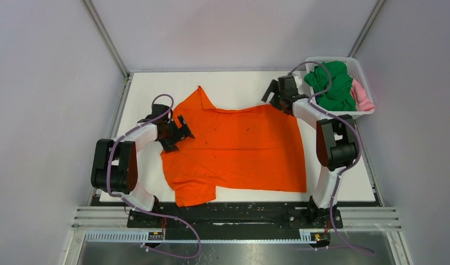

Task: Fold and stack the t-shirts
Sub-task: Flatten out the tshirt

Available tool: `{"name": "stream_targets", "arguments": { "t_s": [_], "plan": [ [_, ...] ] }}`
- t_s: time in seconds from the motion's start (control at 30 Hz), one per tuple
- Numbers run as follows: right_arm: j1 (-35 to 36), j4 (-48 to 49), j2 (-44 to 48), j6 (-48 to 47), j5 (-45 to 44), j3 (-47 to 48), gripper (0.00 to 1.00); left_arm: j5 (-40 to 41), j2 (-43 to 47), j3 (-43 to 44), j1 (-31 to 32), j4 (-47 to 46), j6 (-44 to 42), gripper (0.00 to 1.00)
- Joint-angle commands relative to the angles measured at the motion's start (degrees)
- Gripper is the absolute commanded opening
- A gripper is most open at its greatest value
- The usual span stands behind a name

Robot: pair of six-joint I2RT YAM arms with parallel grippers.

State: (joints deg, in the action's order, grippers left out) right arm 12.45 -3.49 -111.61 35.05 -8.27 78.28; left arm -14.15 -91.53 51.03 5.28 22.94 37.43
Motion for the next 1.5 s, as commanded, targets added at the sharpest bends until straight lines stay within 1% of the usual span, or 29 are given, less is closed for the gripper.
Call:
{"name": "stream_targets", "arguments": {
  "t_s": [0.0, 0.1, 0.17, 0.23, 0.3, 0.4, 0.57, 0.63, 0.67, 0.8, 0.9, 0.97, 1.07, 1.13, 1.2, 1.27, 1.33, 1.4, 1.47],
  "plan": [
    [8.8, 1.9, 4.8, 0.8, 6.8, -3.4, 0.99, 2.3, 2.6, 0.4, -0.3, 1.9, -0.6, 0.99],
    [13.2, 6.8, 1.8, 4.9, 10.2, -2.2, 0.99, 2.4, 3.0, 0.1, -0.3, 1.9, -0.8, 0.99],
    [14.6, 6.3, -1.8, 7.9, 11.8, 1.3, 0.99, 2.3, 2.9, -0.2, -0.3, 1.6, -0.8, 0.99],
    [15.2, 5.1, -5.2, 10.4, 13.8, 4.3, 0.99, 2.2, 2.9, -0.4, -0.3, 1.5, -1.1, 0.99],
    [15.5, 6.7, -7.3, 12.7, 15.2, 5.1, 1.00, 2.3, 2.7, -0.5, -0.3, 1.3, -1.2, 0.99],
    [15.8, 7.2, -9.4, 14.1, 14.9, 7.2, 0.99, 1.5, 2.4, -0.7, -0.3, 0.6, -1.3, 0.99],
    [15.9, 2.3, -14.9, 14.8, 11.3, 17.6, 0.99, 1.0, 2.0, -0.9, -0.3, 0.2, -1.5, 0.99],
    [15.7, -2.6, -18.8, 14.9, 7.3, 24.8, 0.99, 1.1, 2.1, -1.0, -0.3, 0.3, -1.6, 0.99],
    [15.5, -7.1, -20.9, 15.4, 6.5, 28.9, 1.00, 1.1, 2.4, -1.1, -0.3, 0.4, -1.6, 0.99],
    [15.0, -13.3, -27.5, 15.9, 2.8, 41.4, 1.00, 1.5, 3.4, -1.2, -0.3, 1.2, -1.9, 0.99],
    [14.1, -15.5, -30.1, 15.6, 3.2, 46.9, 0.99, 1.6, 4.4, -1.3, -0.3, 1.6, -2.0, 0.99],
    [14.0, -15.5, -29.1, 13.6, 3.5, 47.6, 0.99, 1.6, 5.0, -1.2, -0.3, 2.0, -1.9, 0.99],
    [14.0, -14.5, -24.3, 7.2, 3.9, 44.3, 1.00, 1.2, 6.0, 0.3, -0.3, 2.7, -1.5, 0.99],
    [14.0, -13.2, -19.1, 2.3, 3.3, 38.4, 0.99, 0.5, 6.5, 1.8, -0.3, 2.9, -0.9, 0.99],
    [14.0, -10.2, -12.5, -2.7, 2.1, 29.1, 1.00, -0.3, 6.5, 3.9, -0.3, 2.3, 0.0, 0.99],
    [14.0, -5.8, -4.7, -5.6, 0.7, 17.6, 0.99, -1.1, 5.1, 6.7, -0.3, 1.6, 1.2, 0.99],
    [14.0, -1.9, 2.5, -6.8, 0.4, 6.3, 1.00, -1.9, 2.4, 9.8, -0.3, 0.7, 2.6, 0.99],
    [14.0, -0.2, 8.8, -7.6, 0.7, -4.8, 1.00, -2.9, -0.8, 13.1, -0.3, -0.1, 3.9, 0.99],
    [14.1, -0.1, 13.4, -7.9, 0.3, -11.7, 0.99, -4.0, -4.0, 16.6, -0.1, -1.0, 5.1, 0.98]
  ]
}}
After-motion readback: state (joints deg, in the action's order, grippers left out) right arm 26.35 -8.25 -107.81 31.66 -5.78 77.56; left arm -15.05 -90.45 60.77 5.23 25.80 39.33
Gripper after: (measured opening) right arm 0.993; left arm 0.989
